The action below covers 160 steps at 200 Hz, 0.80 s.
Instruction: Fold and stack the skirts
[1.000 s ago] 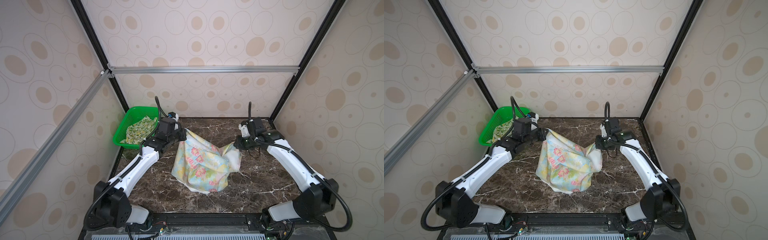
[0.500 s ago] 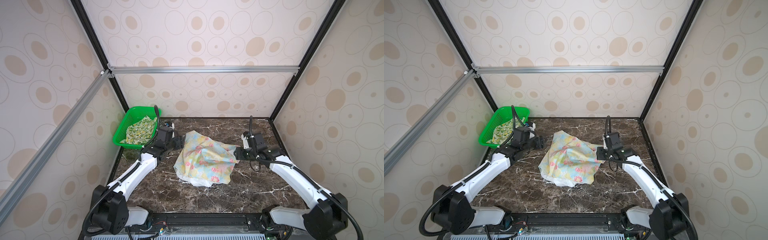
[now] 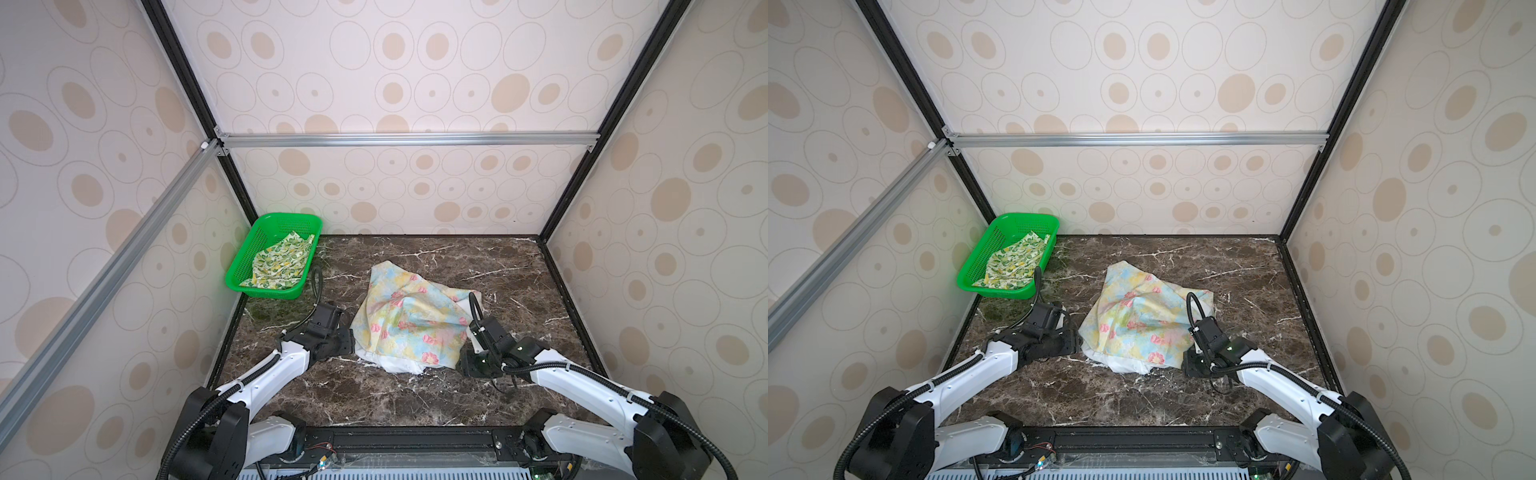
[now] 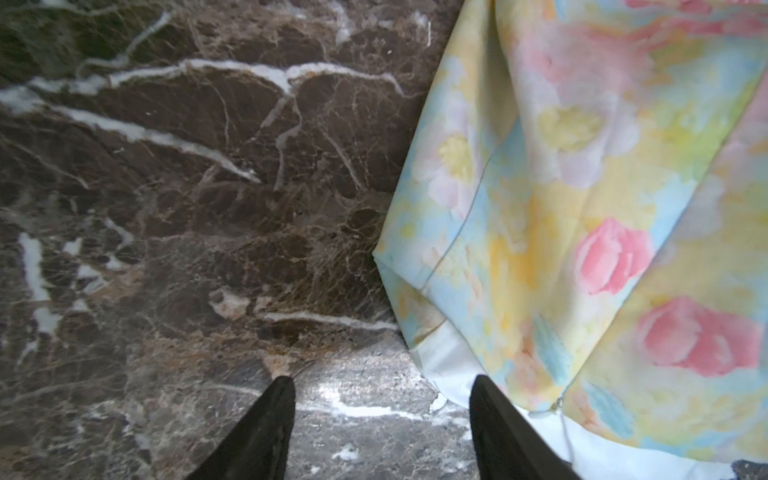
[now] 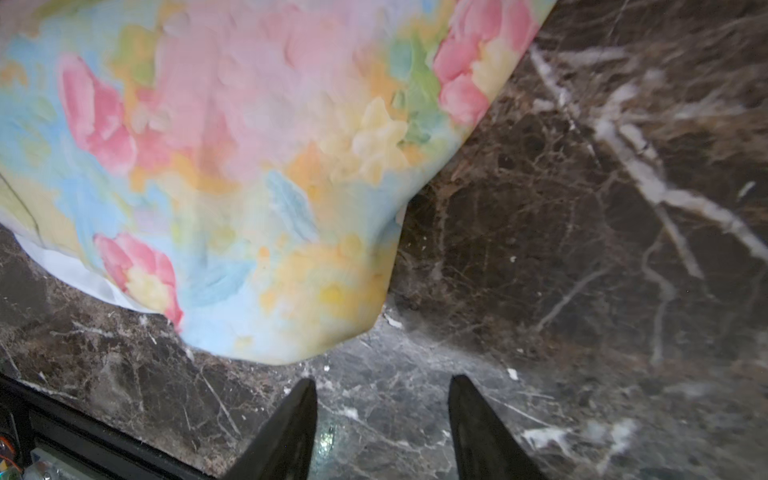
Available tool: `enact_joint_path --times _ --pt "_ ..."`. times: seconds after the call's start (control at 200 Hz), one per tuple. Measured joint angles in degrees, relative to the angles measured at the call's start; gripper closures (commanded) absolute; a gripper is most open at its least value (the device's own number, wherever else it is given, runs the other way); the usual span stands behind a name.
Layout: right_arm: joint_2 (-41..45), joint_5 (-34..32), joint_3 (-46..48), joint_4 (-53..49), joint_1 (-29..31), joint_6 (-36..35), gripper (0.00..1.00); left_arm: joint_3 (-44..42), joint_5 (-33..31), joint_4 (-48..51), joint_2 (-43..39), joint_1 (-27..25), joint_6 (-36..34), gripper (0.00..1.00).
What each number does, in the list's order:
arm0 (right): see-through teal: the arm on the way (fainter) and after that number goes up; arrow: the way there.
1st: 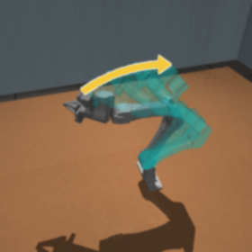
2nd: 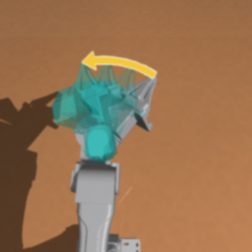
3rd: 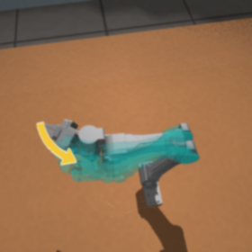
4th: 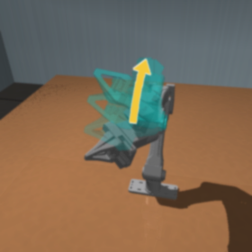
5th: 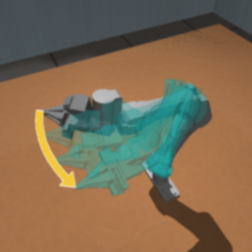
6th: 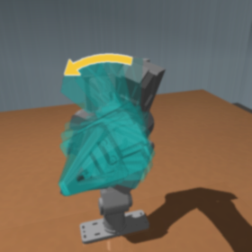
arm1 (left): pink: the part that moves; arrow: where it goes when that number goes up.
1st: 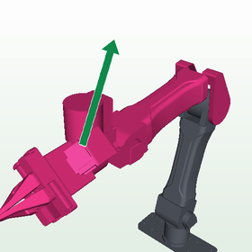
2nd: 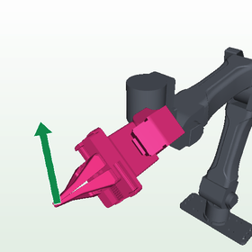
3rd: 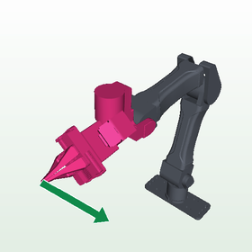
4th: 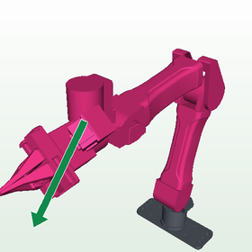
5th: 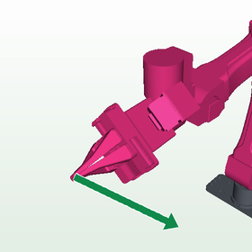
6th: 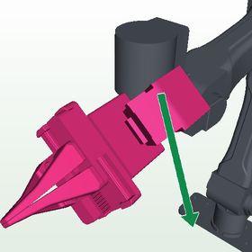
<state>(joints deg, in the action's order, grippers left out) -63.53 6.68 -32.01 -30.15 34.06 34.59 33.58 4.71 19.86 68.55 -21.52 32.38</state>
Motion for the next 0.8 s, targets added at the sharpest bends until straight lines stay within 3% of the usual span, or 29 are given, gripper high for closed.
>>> enact_joint_path --times 0.645,0.8 --pt "-5.9 0.9 1.2 9.1 0.1 0.9 0.47 -2.2 -2.8 -14.0 6.0 0.0 2.4 0.36" --pt "-9.5 1.3 1.0 11.8 0.3 1.0 0.56 -2.2 -3.7 -15.1 4.2 0.0 2.4 0.36"
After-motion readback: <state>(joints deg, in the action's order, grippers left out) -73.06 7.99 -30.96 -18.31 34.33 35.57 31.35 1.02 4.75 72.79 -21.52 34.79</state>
